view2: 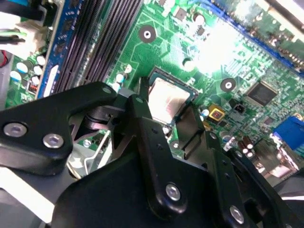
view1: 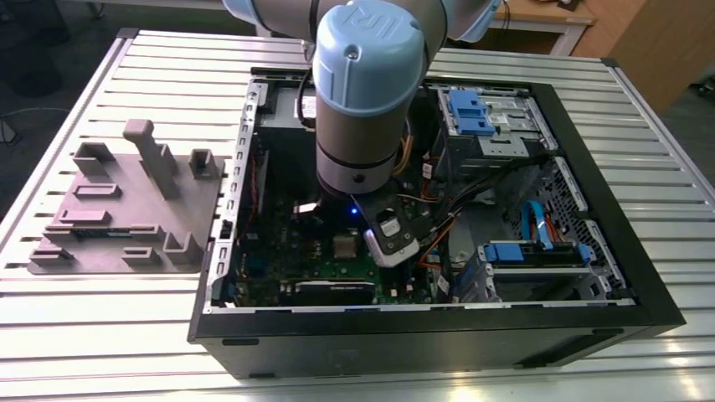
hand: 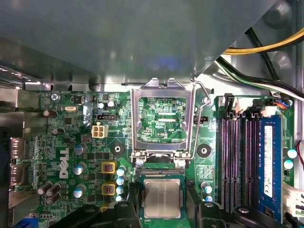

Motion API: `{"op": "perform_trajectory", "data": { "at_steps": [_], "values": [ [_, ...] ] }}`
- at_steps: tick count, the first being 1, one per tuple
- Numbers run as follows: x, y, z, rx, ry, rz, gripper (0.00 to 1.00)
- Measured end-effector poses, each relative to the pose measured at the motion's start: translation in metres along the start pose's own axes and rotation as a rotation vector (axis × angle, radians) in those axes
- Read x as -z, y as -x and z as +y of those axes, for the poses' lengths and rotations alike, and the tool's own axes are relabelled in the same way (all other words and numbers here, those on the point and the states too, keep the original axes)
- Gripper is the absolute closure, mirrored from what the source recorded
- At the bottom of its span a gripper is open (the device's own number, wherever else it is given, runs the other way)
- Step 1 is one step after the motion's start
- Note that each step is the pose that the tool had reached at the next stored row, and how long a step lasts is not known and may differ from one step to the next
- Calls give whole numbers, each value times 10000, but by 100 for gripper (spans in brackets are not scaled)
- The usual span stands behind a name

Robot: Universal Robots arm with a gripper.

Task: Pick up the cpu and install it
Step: 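Place the cpu into insertion slot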

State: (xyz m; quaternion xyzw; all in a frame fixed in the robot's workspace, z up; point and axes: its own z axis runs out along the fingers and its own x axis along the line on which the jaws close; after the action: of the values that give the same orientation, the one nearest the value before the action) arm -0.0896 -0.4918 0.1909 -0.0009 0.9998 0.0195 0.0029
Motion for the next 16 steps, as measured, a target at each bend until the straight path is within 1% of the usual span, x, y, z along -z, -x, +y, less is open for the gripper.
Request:
{"op": "perform_trajectory", "data": {
  "at_steps": [7,10,14,16],
  "values": [
    [2,0,-1,-22,-3,2,53],
    [2,-2,0,-132,-4,-2,53],
    [0,-24,0,-269,-4,-13,53],
    [-9,-26,-1,-305,17,-14,53]
  ]
}}
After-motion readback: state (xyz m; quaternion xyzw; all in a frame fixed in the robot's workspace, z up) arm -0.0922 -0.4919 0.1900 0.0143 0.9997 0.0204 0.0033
